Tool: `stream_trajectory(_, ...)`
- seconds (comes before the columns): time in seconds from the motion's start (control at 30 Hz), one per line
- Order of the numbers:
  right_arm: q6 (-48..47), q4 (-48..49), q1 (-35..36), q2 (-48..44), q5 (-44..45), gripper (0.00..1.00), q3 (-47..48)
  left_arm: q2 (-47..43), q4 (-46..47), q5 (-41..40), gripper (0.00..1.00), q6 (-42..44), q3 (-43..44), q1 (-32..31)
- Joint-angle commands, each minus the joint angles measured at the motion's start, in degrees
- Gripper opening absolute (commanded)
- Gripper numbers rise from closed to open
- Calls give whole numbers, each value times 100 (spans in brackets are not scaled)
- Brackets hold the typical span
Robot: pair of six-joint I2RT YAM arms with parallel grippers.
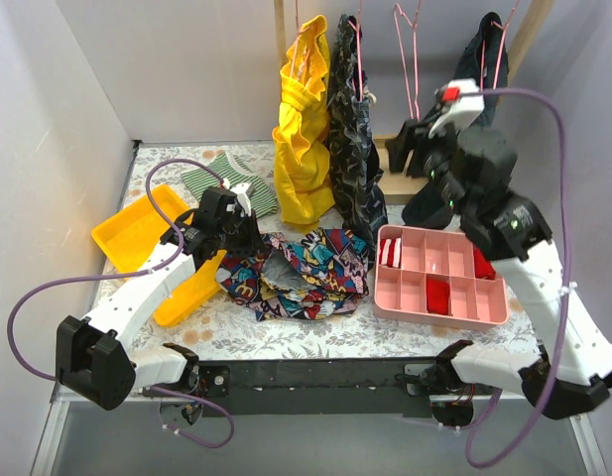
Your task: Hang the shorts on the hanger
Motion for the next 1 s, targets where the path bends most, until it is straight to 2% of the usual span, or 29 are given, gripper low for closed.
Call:
stream_trajectory(0.0, -378, 313, -927, 877, -143, 66, 1064, -21, 49, 26, 0, 85, 148, 40)
stream_trajectory(0.03, -352, 409, -1268, 992, -354, 66, 1207, -21, 40, -18, 0, 94, 165, 32)
stream_trajectory(0.23, -405, 411, -2263, 2003, -1682, 64, 2418, -100, 40, 8, 0, 50, 121, 32)
stream_trajectory(0.27, -396, 350, -2369, 2135, -2118, 64, 2561, -109, 49, 17, 0, 50, 121, 32)
stream_trajectory(0.37, -378, 209, -2564, 2610, -2639, 61, 3104, -100, 49, 26, 0, 76, 104, 32)
stream_trajectory(0.63, -326, 217, -2590, 2962, -2922, 62, 3134, -127, 101, 43, 0, 112, 68, 32)
stream_trajectory(0.83, -290, 94, -2581, 3085, -2326, 58, 2949, -135, 110, 78, 0, 120, 86, 32)
stream_trajectory(0.97, -282, 33, -2564, 3295, -2333, 56, 2931, -100, 128, 78, 0, 129, 95, 32)
